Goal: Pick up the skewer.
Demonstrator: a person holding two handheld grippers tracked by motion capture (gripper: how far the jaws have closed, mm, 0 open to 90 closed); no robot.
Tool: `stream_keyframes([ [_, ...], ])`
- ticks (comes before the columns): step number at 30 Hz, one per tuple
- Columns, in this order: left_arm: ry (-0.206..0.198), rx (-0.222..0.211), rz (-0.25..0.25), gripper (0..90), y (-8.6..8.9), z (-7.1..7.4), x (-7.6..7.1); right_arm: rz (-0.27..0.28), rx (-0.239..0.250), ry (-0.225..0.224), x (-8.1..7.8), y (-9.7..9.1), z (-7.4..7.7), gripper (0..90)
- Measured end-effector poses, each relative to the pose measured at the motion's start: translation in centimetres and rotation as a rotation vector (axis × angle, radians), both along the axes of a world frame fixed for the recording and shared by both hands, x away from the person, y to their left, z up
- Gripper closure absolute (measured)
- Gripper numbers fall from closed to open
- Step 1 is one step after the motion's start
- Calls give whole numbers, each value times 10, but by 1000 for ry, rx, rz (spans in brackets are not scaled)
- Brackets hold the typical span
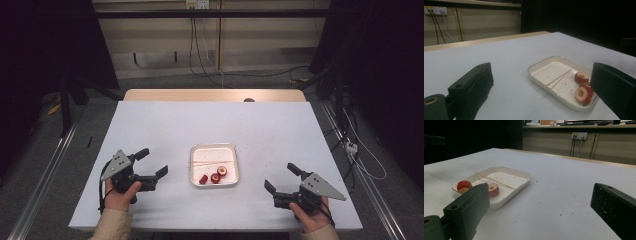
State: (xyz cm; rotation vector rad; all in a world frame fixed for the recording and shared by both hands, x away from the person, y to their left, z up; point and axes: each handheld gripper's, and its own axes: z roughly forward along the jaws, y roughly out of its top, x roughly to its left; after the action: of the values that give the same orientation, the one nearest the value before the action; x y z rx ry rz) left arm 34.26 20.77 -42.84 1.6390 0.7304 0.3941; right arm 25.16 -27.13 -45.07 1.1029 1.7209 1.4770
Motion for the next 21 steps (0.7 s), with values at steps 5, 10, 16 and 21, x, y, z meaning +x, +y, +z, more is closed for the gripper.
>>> stream_keyframes([
  [5, -8, 14, -29, 49, -13, 6, 3, 8, -19, -8, 0, -1, 0, 19],
  [10, 5, 63, -67, 51, -24, 9, 6, 8, -19, -7, 0, -2, -1, 19],
  [16, 27, 82, -102, 49, -37, 12, 10, 8, -20, -10, 0, -1, 0, 21],
  [21, 62, 139, -127, 51, -47, 14, 15, 11, -21, -10, 1, 0, -1, 22],
])
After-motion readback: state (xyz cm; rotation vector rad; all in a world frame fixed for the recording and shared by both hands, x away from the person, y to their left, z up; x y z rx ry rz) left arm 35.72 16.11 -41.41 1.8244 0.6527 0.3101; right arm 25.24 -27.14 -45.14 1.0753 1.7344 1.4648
